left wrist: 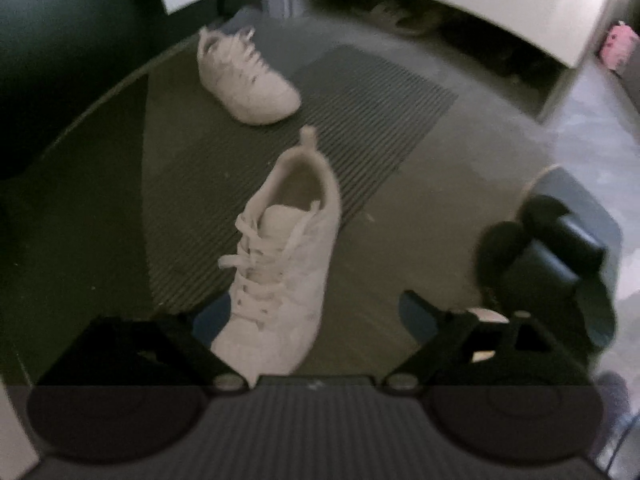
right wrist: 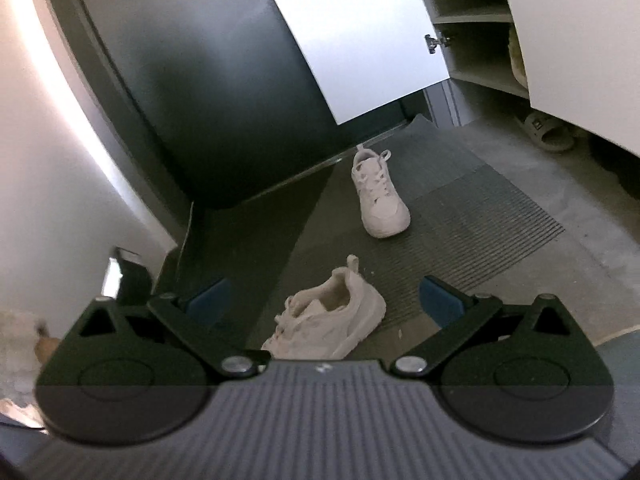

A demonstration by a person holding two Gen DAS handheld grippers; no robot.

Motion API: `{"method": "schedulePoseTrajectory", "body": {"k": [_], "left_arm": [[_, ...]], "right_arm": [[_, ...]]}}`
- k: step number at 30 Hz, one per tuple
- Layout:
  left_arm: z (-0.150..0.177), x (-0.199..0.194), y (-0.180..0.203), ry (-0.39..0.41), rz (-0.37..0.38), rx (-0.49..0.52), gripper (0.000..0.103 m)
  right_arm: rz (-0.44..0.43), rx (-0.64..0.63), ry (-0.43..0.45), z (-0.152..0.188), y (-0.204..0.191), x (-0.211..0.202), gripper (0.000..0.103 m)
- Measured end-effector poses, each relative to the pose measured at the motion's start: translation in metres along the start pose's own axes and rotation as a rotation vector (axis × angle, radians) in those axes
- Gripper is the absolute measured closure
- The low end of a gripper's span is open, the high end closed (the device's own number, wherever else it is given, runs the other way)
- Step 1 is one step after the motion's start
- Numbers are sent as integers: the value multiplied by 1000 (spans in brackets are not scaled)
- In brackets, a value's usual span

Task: Organize scattered shoes
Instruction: 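Lift the white sneaker with the left tool, lower it onto the floor and open, then reach the right tool toward the white sneaker set on the floor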

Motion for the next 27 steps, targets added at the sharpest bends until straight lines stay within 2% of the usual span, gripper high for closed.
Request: {"method": "schedulePoseTrajectory", "body": {"k": [2,4,6,9,11,13,17,20,24,27], "left_arm": [[0,-38,-7,25,-5,-47,1],[-2,-67,-14,45,6,-118,0],[-9,-94,-15,58,7,-169,0],[-27,-137,-22,69,-52,-222,0],[-34,-155,-24,61,-96,-242,0],[-37,-174,-26,52,-119,-262,0],[-39,-228,-29,71,-135,-315,0],[-28,-253,-28,52,-143,-341,0],[-5,-272,-25,10,-124,-417,0],[4,-274,-24,9,-121,-446,0]], "right_arm": [[7,-43,-14,-13,-18,-13,0],[13,-73,-23,-19,-29,-20,0],[-9,-111,-67,-28,-55,-37,0],[-36,-127,-112,-35,-74,-46,0],[-38,-124,-181,-38,-85,-45,0],[-25,-167,-208,-40,-94,-41,0],[2,-289,-288,-37,-113,-18,0],[22,-348,-360,-32,-115,5,0],[11,-317,-369,-26,-103,23,0],[-6,-306,-335,-19,-98,31,0]]}}
Point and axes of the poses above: each gripper's, at about its wrist camera, not at the fingertips, and x roughly the way its jaws point, y to its right, z to its underside, the point moved 5 cm from there along x, roughly the way its jaws point, and after that the axes turned 15 degrees about -z, right-handed, at the moved point
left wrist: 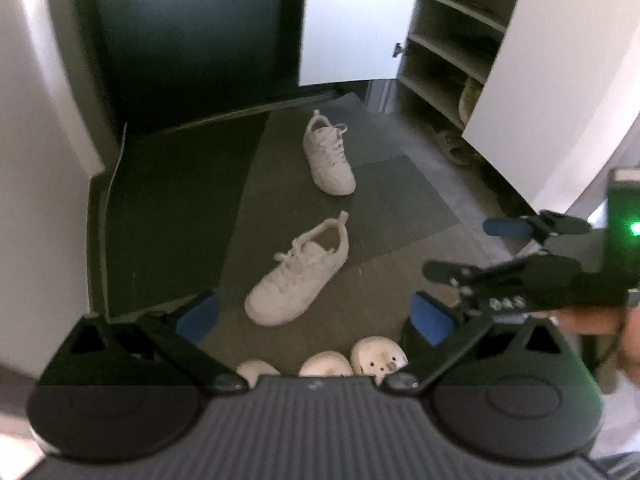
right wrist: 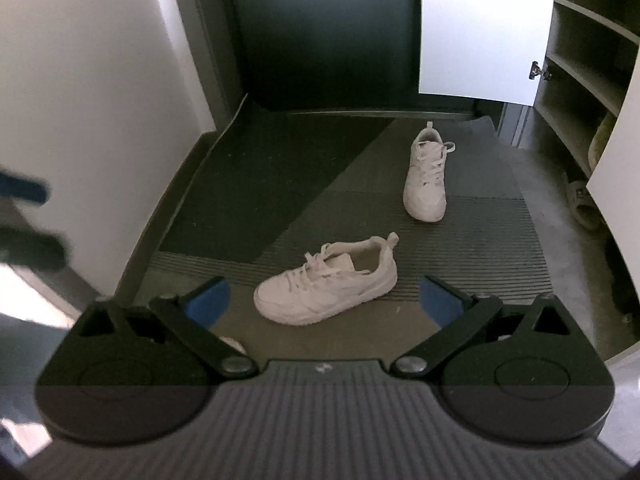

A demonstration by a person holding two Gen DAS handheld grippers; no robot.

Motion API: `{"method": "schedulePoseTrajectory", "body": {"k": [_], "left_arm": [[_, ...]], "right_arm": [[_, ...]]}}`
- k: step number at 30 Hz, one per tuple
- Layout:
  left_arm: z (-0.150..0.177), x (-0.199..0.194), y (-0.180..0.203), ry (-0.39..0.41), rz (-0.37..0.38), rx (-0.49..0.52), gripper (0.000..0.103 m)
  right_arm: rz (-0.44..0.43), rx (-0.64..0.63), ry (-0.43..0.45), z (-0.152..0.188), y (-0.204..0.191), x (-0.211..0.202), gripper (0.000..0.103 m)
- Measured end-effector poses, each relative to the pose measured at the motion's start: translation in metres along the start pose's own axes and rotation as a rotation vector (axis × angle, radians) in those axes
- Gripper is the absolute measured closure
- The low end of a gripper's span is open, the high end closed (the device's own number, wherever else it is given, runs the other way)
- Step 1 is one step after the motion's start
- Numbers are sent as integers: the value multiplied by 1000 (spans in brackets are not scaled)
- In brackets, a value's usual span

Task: Organize scattered shoes
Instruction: 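Reach the right tool toward the white sneaker set on the floor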

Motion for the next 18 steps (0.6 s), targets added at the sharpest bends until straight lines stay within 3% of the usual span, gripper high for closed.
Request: {"method": "schedulePoseTrajectory", "body": {"k": [6,18], "left_arm": [[4,-23,7,176,-93,70,0],[4,-28,8,162,-68,49,0]], "right_arm": [[-50,-103,17,4,-13,15,0],[-62,-80,-72,12,-9,54,0]]}}
Point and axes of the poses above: each gripper's, at about its wrist camera, not at the fingertips, and x roughly the way its jaws point, y to its right, z to its underside, the point moved 5 cm from there along x, roughly the way its jaws point, and after that the axes turned 15 degrees about -z, right-handed, at the moved point
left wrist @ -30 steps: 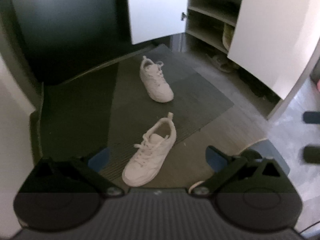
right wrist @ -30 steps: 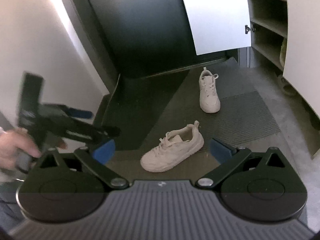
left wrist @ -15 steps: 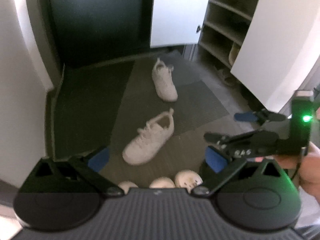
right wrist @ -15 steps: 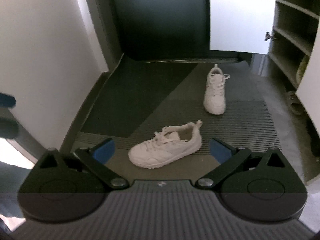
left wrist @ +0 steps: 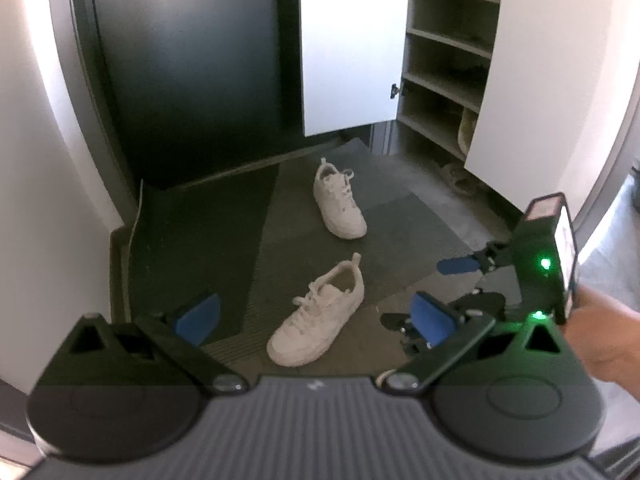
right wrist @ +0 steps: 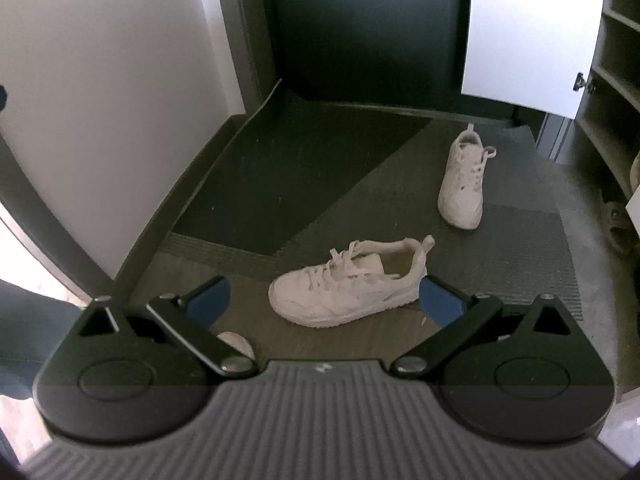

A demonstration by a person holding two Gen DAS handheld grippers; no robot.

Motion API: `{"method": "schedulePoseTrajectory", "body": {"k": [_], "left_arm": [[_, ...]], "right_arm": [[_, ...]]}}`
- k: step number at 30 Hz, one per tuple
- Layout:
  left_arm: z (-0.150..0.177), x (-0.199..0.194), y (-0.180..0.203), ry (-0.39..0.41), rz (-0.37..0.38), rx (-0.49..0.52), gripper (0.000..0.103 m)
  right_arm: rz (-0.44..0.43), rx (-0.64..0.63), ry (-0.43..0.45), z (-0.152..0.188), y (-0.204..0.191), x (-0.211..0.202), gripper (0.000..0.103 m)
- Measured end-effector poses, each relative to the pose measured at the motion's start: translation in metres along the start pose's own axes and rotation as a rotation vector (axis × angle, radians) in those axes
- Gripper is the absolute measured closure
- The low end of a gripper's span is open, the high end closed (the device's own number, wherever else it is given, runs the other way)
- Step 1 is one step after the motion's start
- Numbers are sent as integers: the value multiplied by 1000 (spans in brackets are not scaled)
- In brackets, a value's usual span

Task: Organize scattered shoes
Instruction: 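Reach the right tool toward the white sneaker set on the floor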

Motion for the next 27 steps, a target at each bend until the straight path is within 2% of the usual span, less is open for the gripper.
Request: {"method": "schedulePoseTrajectory", "body": {"k": [12,22,27], "left_arm": [[9,20,-5,-75,-11,-3,0],[12,36,0,-112,-48,7,0],[9,42,6,-154,-24,-13,0]], "right_arm": [[53,96,-45,5,20,18,0],[70,100,-72,7,26,21,0],[77,125,-87,11,32,21,0]]}}
Point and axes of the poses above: each gripper's, at about its wrist camera, not at the fingertips, and x roughly the way its jaws point, y to its right, z to its underside, the point moved 5 cm from there along x, roughly the way its jaws point, and after that the axes turned 15 degrees about -z, right-handed, at the moved point
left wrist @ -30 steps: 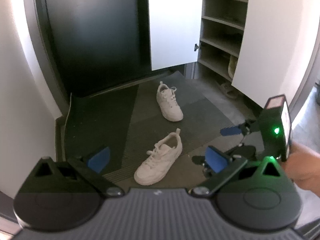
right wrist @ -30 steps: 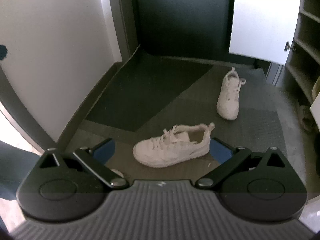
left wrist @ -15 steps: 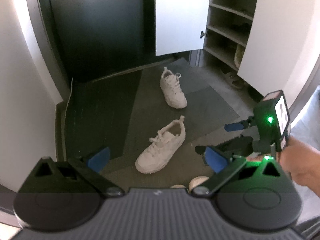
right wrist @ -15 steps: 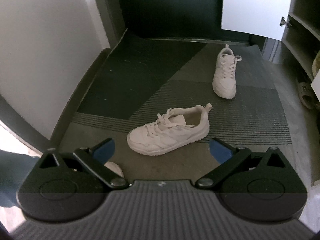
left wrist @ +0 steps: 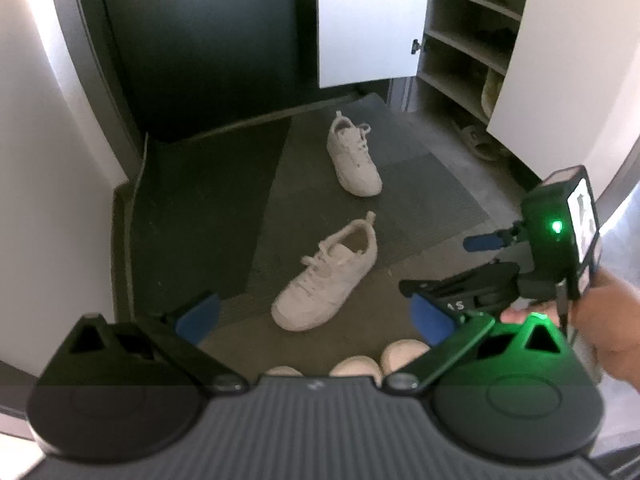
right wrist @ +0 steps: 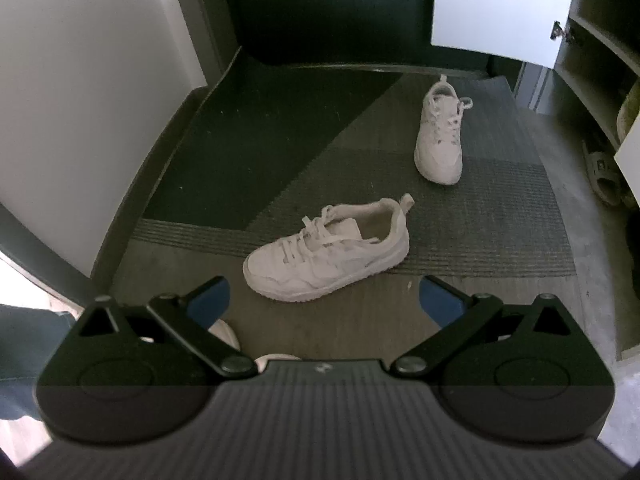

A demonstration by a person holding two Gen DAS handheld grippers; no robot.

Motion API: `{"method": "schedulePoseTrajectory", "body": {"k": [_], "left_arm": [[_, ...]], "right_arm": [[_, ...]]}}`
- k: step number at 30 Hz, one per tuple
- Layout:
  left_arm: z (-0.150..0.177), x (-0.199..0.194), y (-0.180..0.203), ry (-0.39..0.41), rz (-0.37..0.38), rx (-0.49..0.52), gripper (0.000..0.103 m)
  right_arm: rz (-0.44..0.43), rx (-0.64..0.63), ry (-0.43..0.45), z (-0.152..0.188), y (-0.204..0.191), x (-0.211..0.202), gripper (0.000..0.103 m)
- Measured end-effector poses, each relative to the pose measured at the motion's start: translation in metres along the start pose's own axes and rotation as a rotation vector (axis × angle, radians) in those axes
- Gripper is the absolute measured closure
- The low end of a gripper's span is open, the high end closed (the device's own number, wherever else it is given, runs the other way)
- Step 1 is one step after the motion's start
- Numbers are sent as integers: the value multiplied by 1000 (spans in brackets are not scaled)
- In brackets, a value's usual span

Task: Organize scattered shoes
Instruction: 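Reach the right tool toward the white sneaker set on the floor, then grasp the white sneaker with the right tool and lift it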

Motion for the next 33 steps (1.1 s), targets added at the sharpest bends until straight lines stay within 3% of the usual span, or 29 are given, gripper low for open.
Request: {"method": "schedulePoseTrajectory", "body": {"k": [14,20,28,31,33], "left_arm": [[-6,12,14,-17,-12,-10,0],[-14,19,7,-5,-59,-60,0],[-24,16,-10,-2,-44,-129,0],[-25,9,-21,3,-25,-163,0],[-25,4,-29,5,-4,-185,0]], "right_arm": [[2,63,-25,4,13,7,0],[-26,-5,-58,5,5,14,0],[-37,-104,-62,3,1,6,0],[-15,-253,-99,7,-7,13,0],[21,-583,-143,19,-29,24,0]]}}
Point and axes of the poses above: each gripper's, at about its wrist camera, not at the fingertips, and x roughly the way its jaws point, y to its right, z to its underside, the point moved 5 cm from there along x, roughly the way its jaws point, and after that the axes turned 15 degrees about -z, right-handed, at the moved point
